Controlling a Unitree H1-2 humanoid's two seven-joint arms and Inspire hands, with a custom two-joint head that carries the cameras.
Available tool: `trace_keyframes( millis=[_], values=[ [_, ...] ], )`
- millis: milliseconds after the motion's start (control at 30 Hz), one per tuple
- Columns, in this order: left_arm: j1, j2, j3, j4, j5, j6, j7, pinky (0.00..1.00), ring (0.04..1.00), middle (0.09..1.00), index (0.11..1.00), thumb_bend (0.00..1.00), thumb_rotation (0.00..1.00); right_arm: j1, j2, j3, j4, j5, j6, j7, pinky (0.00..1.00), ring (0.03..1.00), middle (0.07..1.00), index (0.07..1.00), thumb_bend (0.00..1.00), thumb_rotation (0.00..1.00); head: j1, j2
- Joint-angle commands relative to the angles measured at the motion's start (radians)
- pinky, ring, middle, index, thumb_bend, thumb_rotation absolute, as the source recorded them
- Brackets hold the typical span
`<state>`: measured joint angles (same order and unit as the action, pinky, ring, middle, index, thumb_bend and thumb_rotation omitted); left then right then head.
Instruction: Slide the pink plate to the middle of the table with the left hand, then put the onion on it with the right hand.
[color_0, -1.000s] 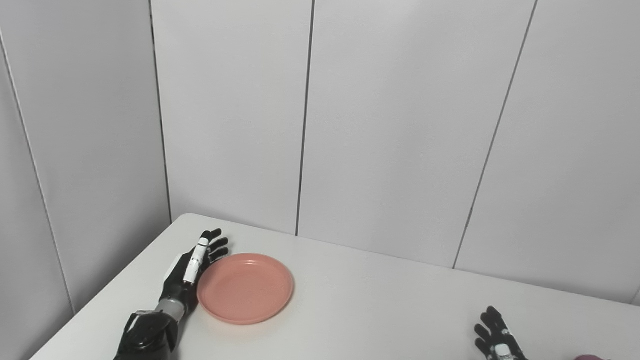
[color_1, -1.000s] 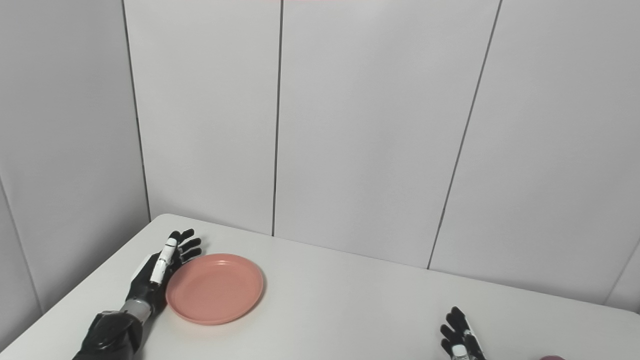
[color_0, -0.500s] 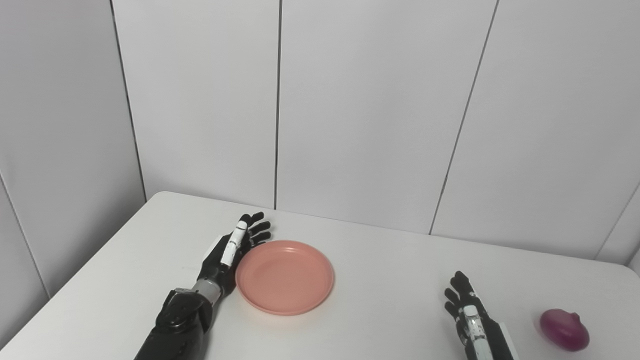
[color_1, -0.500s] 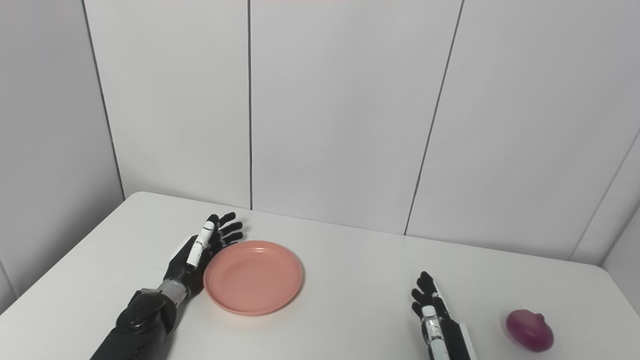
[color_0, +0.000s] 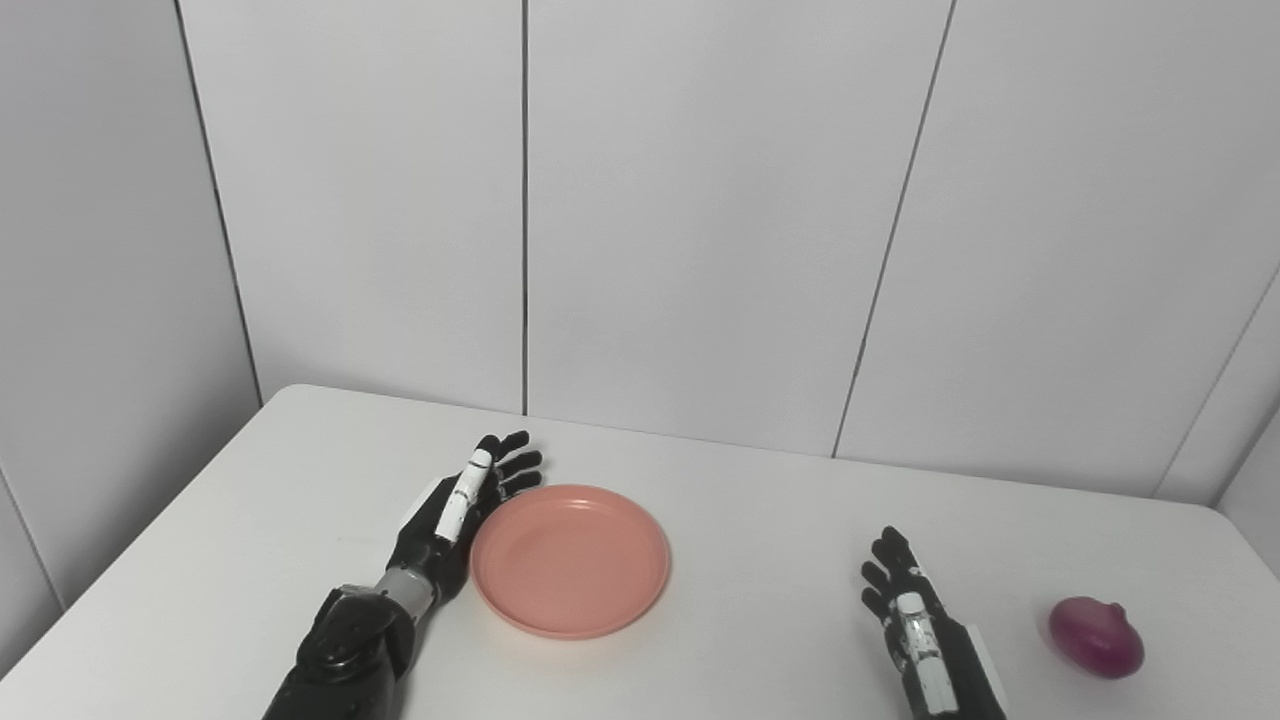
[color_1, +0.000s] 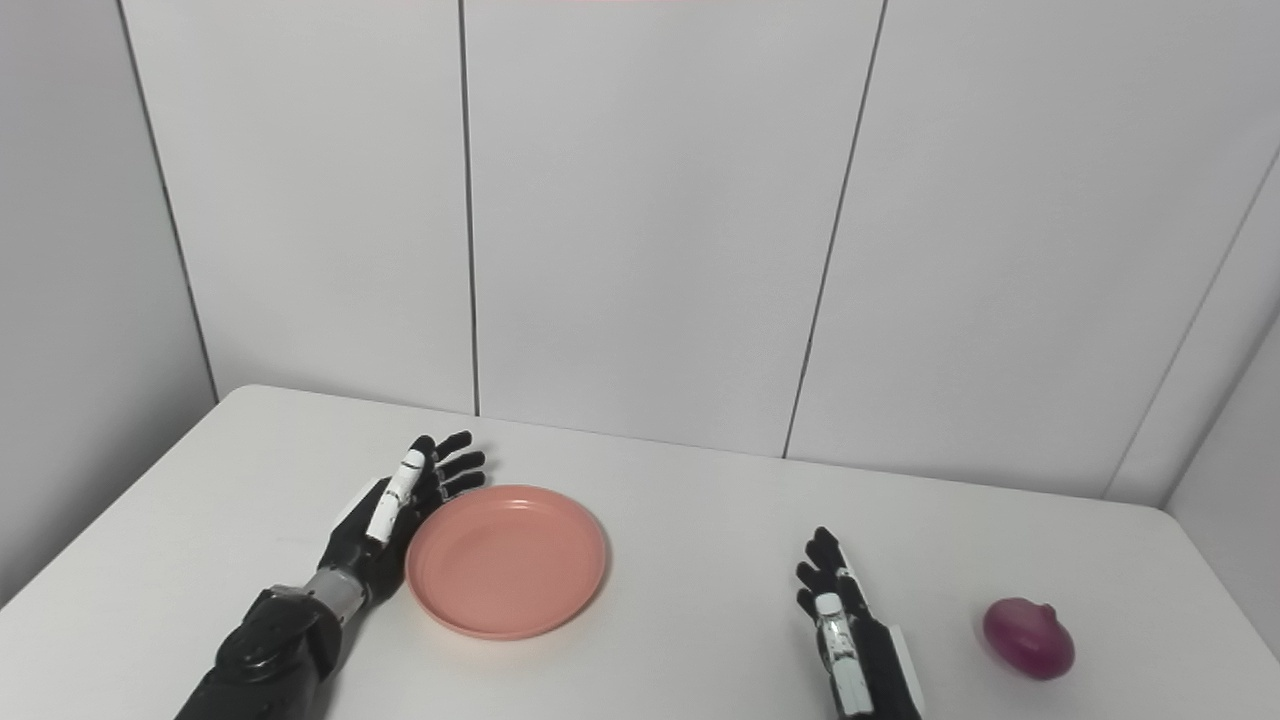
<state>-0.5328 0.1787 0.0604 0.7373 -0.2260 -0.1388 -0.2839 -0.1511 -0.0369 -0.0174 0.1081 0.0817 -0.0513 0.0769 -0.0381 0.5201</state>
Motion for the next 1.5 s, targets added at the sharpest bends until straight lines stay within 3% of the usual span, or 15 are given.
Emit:
trace_keyframes(
  millis=[0,300,567,867,1167,1467],
  values=[
    [0.003,-0.015,-0.011,-0.020,0.011,0.030,-0.006,0.88,0.883,0.881,0.885,0.54,1.00,-0.034,0.019,0.004,-0.005,-0.004,-0.010,-0.012,0.94,0.948,0.954,0.962,0.45,0.84,-0.019,0.000],
    [0.022,-0.045,-0.012,-0.010,0.014,0.009,-0.005,0.89,0.885,0.889,0.885,0.55,1.00,-0.044,0.080,-0.006,0.005,-0.040,0.017,-0.098,0.88,0.901,0.901,0.892,0.49,0.72,-0.116,-0.015],
    [0.051,-0.086,-0.024,-0.050,0.022,0.022,0.000,0.89,0.886,0.896,0.905,0.54,1.00,-0.044,0.086,0.012,-0.002,-0.083,0.033,-0.120,0.88,0.910,0.906,0.896,0.50,0.80,-0.161,-0.020],
    [0.088,-0.132,-0.029,-0.128,0.038,0.063,0.040,0.88,0.884,0.890,0.896,0.52,1.00,-0.042,0.073,0.008,0.002,-0.078,0.032,-0.111,0.89,0.918,0.916,0.905,0.47,0.80,-0.103,-0.021],
    [0.120,-0.173,-0.040,-0.217,0.062,0.120,0.091,0.90,0.889,0.895,0.914,0.54,1.00,-0.046,0.065,-0.012,0.016,-0.040,0.014,-0.099,0.88,0.890,0.893,0.888,0.55,0.75,-0.079,-0.020],
    [0.129,-0.196,-0.053,-0.229,0.075,0.108,0.110,0.90,0.890,0.898,0.904,0.56,1.00,-0.046,0.044,-0.010,0.028,0.001,-0.011,-0.064,0.89,0.907,0.908,0.905,0.48,0.72,-0.070,-0.017]
  ],
)
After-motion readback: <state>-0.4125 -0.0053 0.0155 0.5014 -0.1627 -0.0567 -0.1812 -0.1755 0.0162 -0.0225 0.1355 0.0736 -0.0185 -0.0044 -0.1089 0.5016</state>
